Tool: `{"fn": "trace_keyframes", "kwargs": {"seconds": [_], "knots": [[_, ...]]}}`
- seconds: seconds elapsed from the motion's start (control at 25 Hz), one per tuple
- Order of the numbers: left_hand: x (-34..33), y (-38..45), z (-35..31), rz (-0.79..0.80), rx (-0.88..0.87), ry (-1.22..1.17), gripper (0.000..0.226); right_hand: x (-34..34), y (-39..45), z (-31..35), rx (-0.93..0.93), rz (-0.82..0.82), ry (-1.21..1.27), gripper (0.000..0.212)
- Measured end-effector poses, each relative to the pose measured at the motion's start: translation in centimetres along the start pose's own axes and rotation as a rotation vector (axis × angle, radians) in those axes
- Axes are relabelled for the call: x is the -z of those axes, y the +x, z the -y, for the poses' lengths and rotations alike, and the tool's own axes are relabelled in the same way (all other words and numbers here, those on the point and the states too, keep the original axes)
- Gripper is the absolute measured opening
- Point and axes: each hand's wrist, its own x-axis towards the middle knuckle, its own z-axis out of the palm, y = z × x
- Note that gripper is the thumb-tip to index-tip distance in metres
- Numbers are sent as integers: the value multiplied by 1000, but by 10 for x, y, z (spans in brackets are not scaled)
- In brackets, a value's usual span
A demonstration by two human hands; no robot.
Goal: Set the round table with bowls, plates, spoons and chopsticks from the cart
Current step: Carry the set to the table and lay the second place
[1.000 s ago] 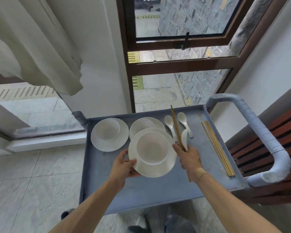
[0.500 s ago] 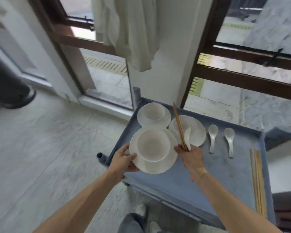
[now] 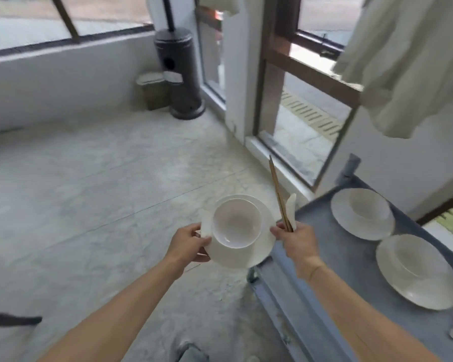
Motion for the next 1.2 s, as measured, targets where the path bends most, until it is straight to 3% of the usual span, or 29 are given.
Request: {"fn": "trace_keyframes", "kwargs": {"seconds": [0.48,0.88,1.2], "knots": [[263,-20,66,-428,70,-136,27,-284,-37,80,95,453,-139,12],[441,-24,117,-667,136,-262,29,-498,-84,130,187,664,-262,10],[550,8,124,-817,198,-292,28,-654,-75,172,250,827,-333,11]]}}
